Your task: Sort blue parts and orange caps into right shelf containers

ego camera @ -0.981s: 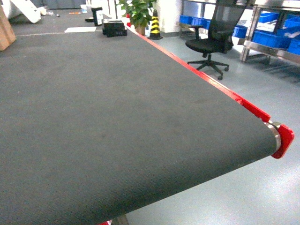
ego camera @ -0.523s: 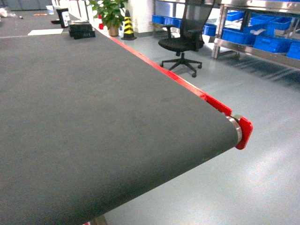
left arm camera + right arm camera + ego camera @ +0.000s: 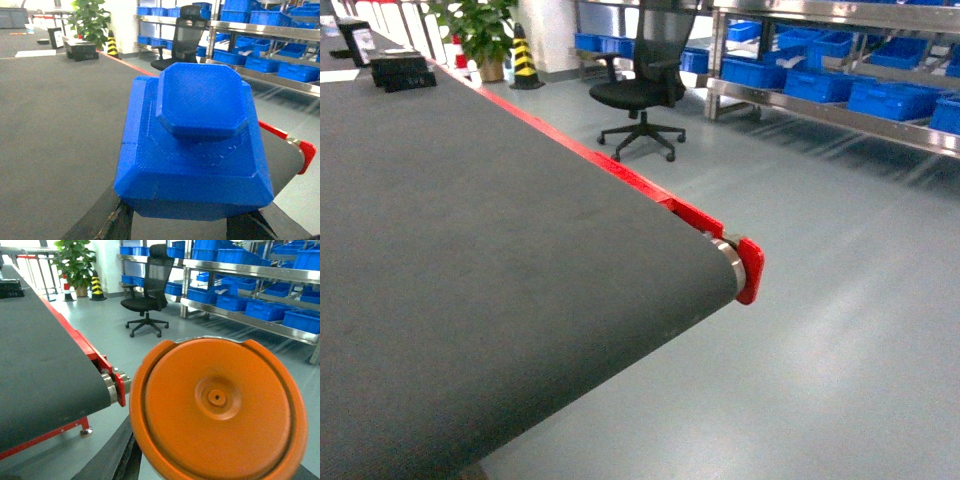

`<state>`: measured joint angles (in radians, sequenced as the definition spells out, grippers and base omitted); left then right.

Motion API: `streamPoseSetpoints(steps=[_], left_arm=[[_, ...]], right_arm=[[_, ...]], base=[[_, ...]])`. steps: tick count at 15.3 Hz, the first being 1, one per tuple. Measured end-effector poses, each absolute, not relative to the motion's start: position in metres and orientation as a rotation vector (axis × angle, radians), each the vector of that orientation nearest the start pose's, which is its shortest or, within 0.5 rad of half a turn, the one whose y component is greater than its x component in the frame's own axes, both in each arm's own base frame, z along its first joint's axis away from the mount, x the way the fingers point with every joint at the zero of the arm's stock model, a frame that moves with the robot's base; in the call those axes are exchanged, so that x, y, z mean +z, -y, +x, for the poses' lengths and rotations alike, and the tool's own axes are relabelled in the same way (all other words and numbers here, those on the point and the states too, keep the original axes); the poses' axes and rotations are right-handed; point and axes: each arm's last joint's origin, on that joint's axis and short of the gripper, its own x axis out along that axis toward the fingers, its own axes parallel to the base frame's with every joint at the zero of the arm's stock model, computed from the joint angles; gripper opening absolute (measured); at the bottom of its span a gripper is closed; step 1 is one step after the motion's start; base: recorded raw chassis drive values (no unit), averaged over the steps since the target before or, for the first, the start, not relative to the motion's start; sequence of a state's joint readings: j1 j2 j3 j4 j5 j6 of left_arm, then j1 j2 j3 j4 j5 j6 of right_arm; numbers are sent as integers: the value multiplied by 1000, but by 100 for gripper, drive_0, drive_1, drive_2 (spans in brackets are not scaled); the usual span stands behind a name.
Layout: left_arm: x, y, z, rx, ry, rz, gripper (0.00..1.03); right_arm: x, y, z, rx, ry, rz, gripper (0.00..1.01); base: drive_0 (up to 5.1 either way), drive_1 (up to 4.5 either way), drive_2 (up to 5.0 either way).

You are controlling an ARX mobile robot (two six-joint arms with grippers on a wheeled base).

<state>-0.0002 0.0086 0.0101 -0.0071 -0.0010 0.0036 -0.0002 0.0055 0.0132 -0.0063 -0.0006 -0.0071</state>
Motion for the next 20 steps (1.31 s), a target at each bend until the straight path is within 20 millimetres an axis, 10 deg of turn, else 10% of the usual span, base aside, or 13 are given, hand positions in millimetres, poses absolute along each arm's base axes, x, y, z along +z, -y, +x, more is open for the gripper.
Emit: streamPoseSetpoints(steps=[20], left_arm=[[166,0,98,1,-6,4,42]], right_arm=[[167,0,97,0,1,-7,43]], base=[[-161,-161,-161]])
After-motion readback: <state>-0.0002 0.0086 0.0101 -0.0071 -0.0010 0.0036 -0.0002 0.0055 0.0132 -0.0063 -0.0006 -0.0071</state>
